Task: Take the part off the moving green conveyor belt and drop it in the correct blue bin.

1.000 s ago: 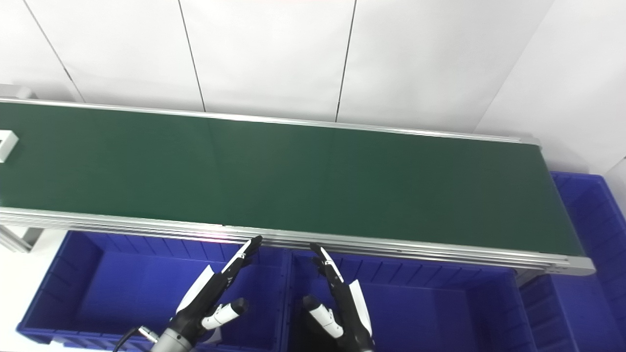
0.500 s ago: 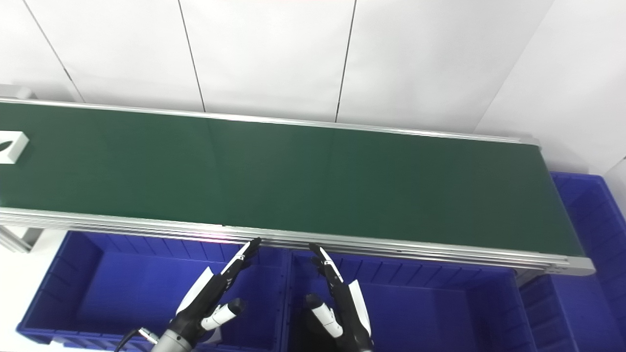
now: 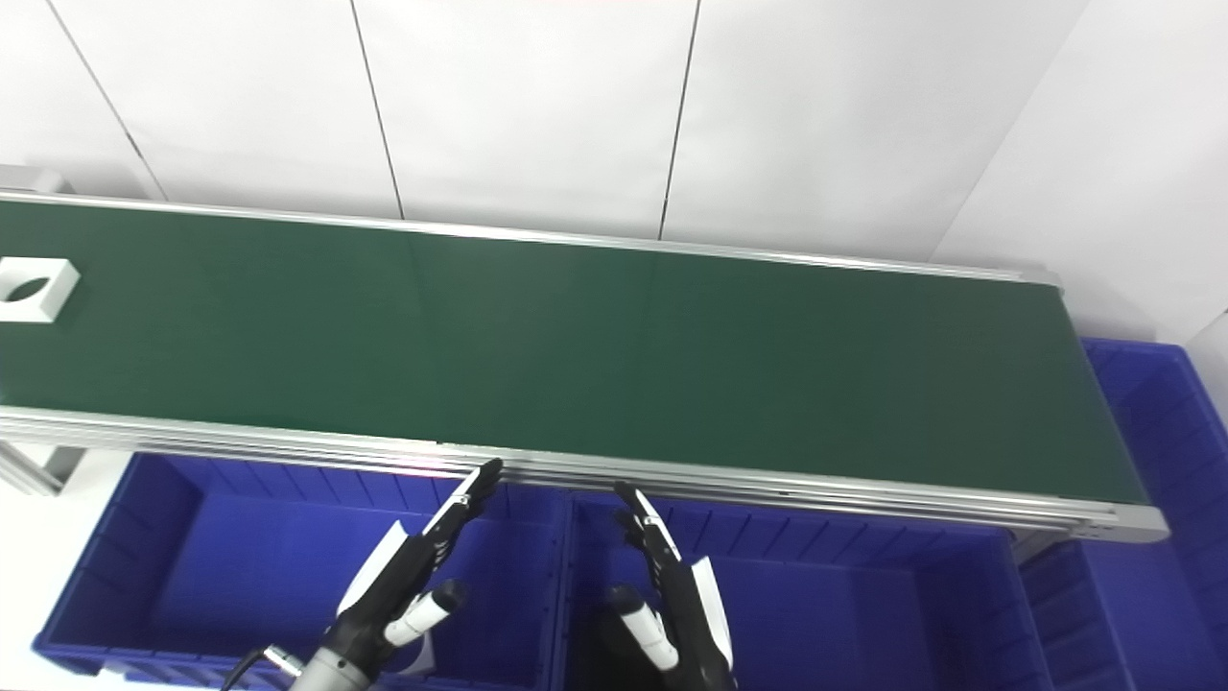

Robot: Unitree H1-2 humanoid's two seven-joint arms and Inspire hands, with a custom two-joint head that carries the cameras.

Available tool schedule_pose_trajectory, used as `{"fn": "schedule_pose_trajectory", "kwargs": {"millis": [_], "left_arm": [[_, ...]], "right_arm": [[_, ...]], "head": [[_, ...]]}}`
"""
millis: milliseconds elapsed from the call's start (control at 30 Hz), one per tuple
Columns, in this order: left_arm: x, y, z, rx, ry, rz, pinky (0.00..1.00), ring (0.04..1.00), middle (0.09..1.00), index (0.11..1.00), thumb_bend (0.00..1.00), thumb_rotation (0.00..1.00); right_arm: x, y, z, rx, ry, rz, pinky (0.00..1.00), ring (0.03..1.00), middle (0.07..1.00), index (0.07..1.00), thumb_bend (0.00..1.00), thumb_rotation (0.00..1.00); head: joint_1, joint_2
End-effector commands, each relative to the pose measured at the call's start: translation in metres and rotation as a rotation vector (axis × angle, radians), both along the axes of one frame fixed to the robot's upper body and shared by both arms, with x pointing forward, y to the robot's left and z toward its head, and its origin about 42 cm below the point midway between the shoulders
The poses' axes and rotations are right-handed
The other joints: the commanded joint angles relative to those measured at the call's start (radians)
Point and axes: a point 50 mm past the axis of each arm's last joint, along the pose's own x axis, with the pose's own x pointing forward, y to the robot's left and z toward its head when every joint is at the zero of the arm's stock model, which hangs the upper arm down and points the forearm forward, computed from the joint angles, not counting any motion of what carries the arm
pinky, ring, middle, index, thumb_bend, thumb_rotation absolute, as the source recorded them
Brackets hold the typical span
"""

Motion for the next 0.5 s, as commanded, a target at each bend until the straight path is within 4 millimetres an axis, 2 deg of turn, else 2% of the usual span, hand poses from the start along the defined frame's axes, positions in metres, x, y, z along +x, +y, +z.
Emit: {"fn": "schedule_pose_trajectory", "kwargs": {"millis": [0,467], "left_arm": [[0.0046,0.0002,0.0135,-0.048,-0.070,0.006,1.00,1.000,1.000,1.000,0.79,1.00],[0.0056,-0.0001,0.0110,-0.041,-0.066,-0.008,1.00,1.000,1.000,0.996,0.79,1.00]], "right_arm": [[0.0040,0.0031,0.0128,0.034,-0.083,-0.009,0.90,0.901,0.949,0.928,0.93,1.00],[0.0043,0.0030,0.0113,0.037,-0.077,-0.017,0.90,0.898,0.940,0.926,0.93,0.99]], "head": [[0.000,-0.001],[0.002,-0.004]]}}
